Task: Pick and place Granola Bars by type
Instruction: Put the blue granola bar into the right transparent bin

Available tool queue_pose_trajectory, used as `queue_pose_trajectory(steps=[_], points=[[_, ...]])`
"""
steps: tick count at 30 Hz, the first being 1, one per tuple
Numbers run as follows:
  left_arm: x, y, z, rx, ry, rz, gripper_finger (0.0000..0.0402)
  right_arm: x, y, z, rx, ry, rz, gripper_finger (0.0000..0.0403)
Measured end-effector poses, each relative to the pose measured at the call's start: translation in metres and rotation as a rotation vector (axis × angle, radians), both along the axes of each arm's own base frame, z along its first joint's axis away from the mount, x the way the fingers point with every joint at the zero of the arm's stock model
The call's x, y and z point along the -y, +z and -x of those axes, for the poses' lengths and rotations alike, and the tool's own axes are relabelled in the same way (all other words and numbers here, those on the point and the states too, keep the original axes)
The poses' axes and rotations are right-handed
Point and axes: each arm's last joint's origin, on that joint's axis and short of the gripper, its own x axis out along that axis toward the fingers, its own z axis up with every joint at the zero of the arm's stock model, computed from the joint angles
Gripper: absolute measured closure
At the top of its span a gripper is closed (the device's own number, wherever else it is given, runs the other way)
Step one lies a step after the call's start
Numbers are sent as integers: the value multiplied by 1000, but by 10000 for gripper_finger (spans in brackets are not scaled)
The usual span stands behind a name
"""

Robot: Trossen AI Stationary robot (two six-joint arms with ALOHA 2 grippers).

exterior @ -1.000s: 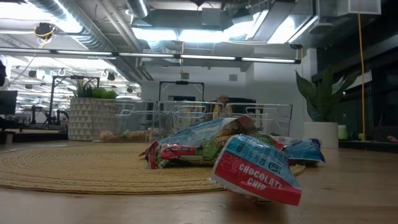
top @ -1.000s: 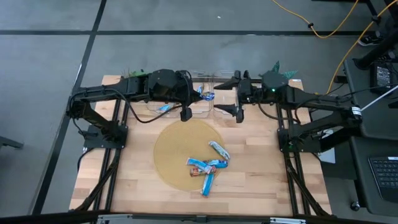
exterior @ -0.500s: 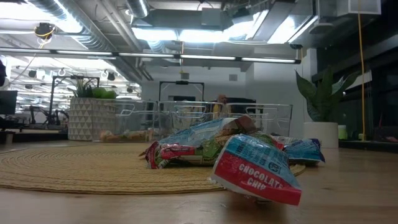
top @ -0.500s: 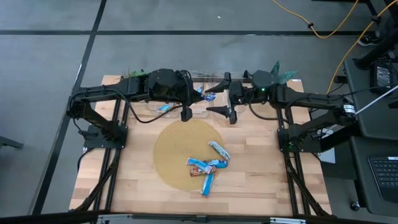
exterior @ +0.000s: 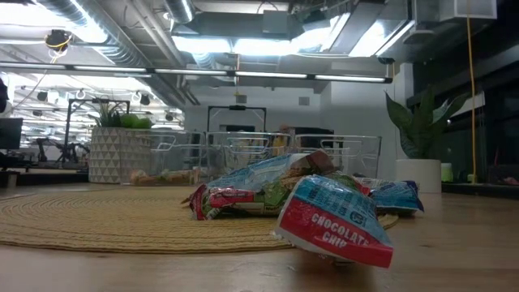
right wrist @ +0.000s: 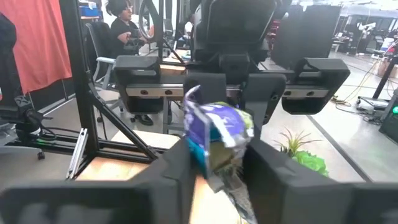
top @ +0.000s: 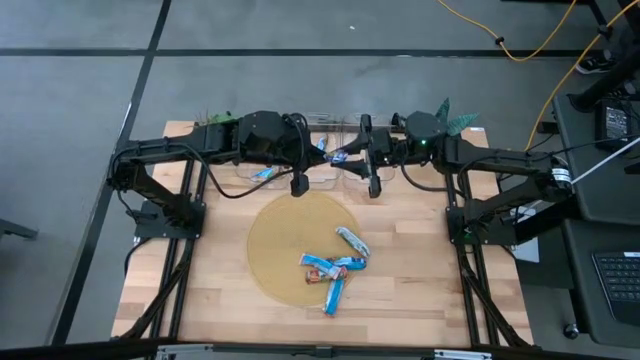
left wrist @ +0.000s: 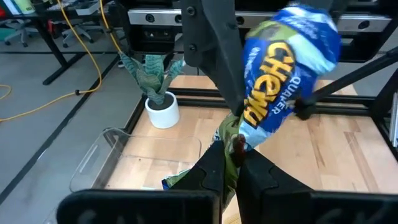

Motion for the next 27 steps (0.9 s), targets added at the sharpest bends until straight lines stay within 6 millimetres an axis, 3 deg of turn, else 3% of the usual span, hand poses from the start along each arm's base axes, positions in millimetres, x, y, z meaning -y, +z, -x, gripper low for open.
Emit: queue_pose_trajectory(steps=[7, 17, 27], points=[[0, 0, 0, 2, 1, 6, 373, 0, 0, 0, 0, 0, -1, 371], [9, 0, 4, -26, 3, 2, 305, 1, 4, 5, 10, 0, -1, 363], [22, 3, 18, -53, 46, 30, 229, 11, 13, 27, -6, -52, -4, 365]])
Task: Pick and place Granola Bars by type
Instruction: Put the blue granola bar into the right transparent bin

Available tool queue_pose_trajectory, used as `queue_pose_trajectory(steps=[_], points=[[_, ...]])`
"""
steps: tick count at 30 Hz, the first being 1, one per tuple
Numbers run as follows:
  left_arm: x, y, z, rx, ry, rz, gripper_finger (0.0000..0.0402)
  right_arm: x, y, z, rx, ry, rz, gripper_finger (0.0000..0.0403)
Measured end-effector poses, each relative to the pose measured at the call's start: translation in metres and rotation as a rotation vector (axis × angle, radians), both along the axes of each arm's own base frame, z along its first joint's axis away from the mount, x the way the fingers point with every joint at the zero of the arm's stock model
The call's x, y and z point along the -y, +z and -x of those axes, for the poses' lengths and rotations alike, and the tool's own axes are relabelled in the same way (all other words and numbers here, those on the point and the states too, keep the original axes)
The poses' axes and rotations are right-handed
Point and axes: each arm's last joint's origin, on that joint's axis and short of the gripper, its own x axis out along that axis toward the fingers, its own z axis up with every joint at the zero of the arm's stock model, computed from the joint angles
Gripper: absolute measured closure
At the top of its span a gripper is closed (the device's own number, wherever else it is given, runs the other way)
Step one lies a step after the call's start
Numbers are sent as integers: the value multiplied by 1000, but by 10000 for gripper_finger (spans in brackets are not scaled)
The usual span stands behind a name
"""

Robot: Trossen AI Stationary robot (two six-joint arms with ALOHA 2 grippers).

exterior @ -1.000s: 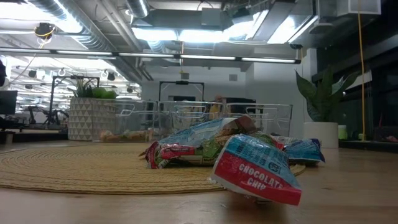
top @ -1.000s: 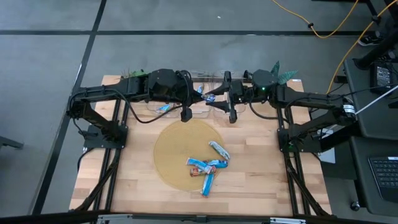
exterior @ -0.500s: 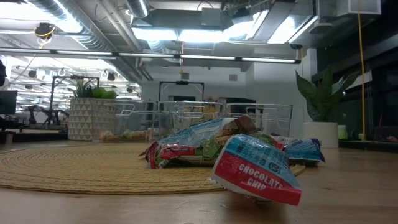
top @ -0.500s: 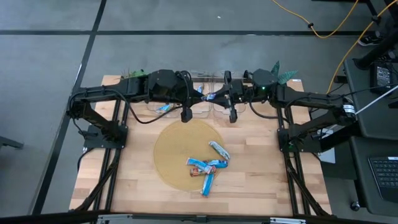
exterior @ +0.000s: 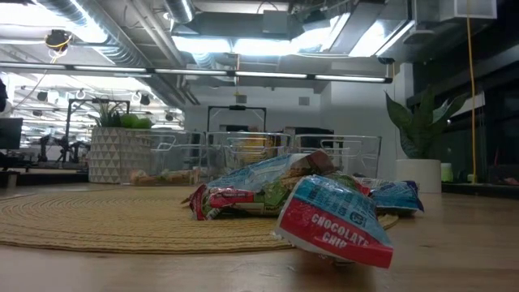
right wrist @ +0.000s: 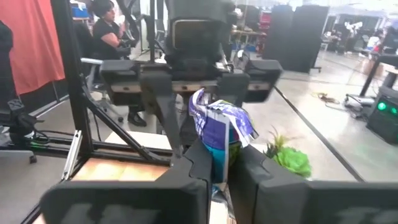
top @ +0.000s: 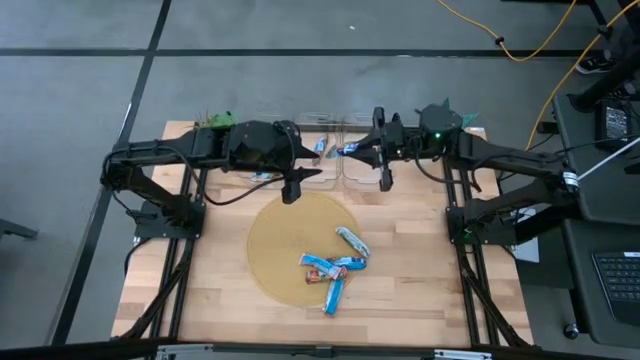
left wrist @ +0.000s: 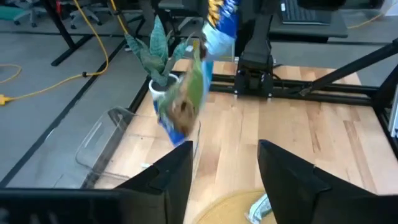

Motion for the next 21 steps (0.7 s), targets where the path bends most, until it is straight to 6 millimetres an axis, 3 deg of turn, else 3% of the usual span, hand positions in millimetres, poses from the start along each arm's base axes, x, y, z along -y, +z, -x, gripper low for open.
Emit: queue_pose_trajectory(steps=[11, 16, 21], points=[[10, 1, 1, 10, -15, 35, 225, 16, 11, 36, -28, -98, -12, 375], [13, 1, 1, 14, 0, 39, 224, 32, 4, 44, -109, -174, -38, 361], [16, 1, 1, 18, 4, 52, 227, 54, -7, 52, -212, -271, -76, 377]])
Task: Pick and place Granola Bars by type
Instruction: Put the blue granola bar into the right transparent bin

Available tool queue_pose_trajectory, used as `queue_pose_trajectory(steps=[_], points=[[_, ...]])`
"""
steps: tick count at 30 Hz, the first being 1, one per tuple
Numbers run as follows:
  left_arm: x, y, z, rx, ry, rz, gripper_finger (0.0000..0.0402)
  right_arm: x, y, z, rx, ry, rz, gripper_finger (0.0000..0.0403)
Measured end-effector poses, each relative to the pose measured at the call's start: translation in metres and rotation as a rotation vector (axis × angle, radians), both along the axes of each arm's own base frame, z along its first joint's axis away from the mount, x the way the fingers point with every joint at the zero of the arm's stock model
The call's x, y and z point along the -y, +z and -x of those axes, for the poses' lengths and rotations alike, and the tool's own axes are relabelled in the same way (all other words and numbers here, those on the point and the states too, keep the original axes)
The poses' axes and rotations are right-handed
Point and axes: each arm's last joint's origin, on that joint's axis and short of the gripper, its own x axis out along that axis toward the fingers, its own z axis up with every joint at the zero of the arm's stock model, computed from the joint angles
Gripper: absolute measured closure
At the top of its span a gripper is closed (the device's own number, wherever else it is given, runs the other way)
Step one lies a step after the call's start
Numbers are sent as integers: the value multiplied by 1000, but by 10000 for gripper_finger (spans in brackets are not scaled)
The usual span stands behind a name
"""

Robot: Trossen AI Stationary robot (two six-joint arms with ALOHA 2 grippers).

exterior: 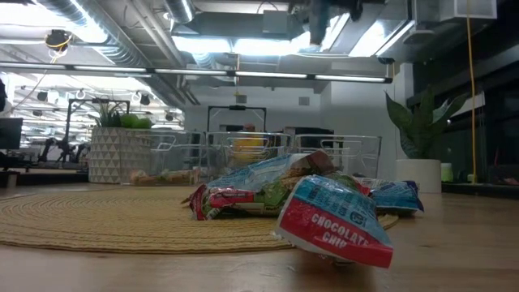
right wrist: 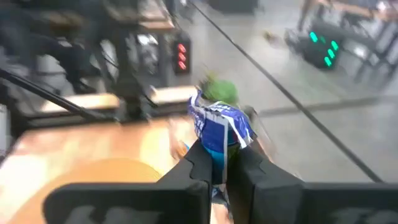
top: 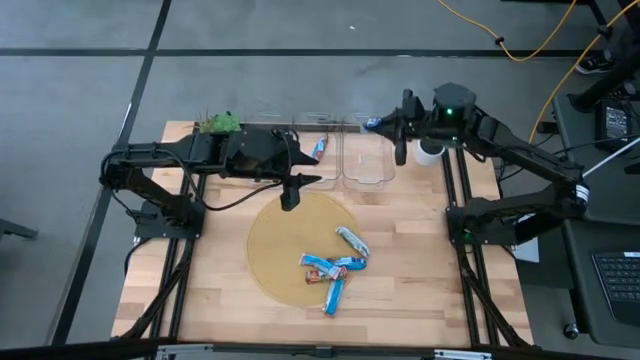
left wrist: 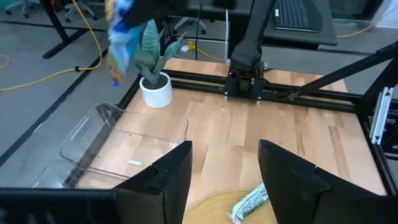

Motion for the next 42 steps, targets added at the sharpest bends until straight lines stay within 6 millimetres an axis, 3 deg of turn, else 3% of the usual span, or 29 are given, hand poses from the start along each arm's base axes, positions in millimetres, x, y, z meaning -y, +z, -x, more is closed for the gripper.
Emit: queue_pose_trajectory(steps=[9, 16, 24, 33, 42], points=[[5, 0, 0, 4, -15, 0, 227, 44, -20, 12, -127, -180, -75, 358], [5, 0, 0, 6, -15, 0, 230, 75, -46, 6, -240, -247, -132, 378], [5, 0, 0, 6, -16, -1, 233, 93, -85, -11, -419, -231, -221, 357], [5, 0, 0, 5, -16, -1, 236, 113, -135, -34, -579, -209, -312, 379], [5, 0, 0, 2, -16, -1, 240, 126, -179, -49, -694, -200, -394, 356]])
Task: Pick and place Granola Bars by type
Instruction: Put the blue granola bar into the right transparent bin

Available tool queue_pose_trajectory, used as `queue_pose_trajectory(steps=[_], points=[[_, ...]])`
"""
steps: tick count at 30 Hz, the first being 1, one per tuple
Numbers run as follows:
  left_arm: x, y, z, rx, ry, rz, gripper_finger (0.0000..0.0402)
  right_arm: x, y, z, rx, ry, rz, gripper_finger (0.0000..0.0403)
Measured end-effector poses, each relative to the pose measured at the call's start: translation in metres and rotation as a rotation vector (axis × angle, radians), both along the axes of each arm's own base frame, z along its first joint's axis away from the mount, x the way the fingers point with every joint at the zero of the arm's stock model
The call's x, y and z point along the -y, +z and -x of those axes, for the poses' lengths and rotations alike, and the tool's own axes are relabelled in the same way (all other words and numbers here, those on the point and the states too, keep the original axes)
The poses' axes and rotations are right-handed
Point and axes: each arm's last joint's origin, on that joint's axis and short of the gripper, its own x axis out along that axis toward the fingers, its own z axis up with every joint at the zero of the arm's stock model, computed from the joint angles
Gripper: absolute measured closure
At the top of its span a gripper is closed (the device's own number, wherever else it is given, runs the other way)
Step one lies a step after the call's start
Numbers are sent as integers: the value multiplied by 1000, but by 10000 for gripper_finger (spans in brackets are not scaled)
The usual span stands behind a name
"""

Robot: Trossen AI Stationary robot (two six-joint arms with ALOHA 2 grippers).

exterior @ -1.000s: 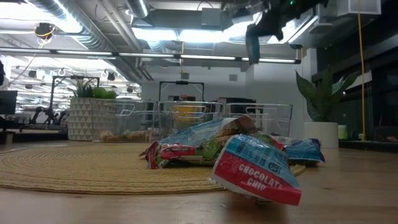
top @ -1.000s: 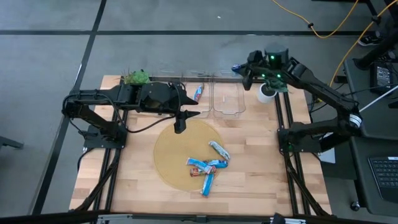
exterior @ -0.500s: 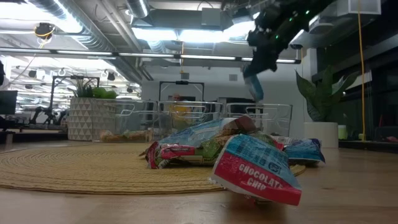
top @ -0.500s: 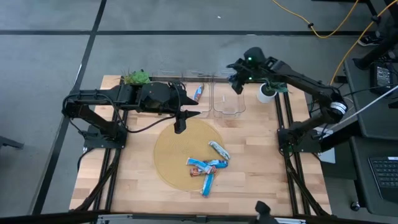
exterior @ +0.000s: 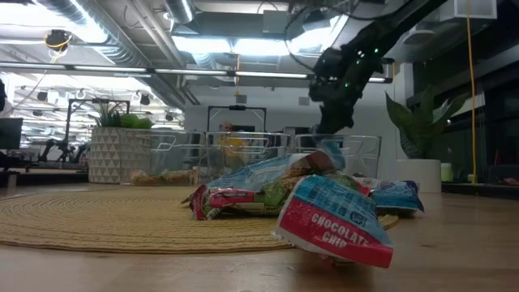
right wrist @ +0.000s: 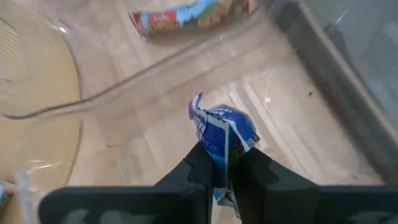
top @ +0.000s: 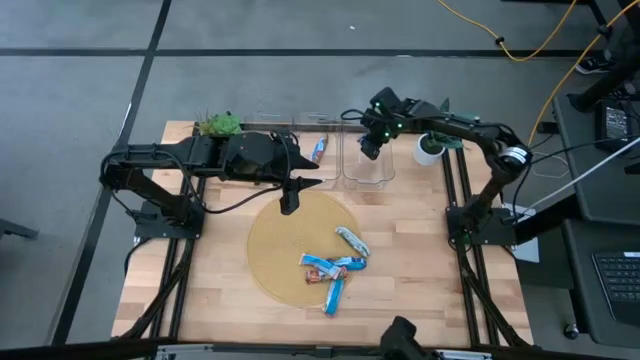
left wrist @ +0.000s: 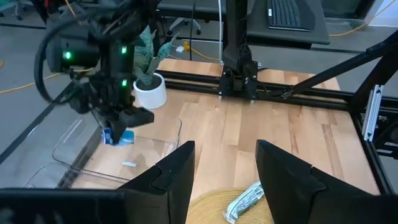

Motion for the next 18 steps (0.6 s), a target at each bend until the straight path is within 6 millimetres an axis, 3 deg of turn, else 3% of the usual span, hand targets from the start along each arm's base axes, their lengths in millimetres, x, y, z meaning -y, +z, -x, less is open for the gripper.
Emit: queue_pose_trajectory(steps=[7, 18], points=[[0, 0, 0, 0, 0, 0, 238, 6, -26, -7, -59, 0, -52, 379], [0, -1, 0, -9, 7, -4, 243, 9, -53, -11, -123, -24, -123, 356]])
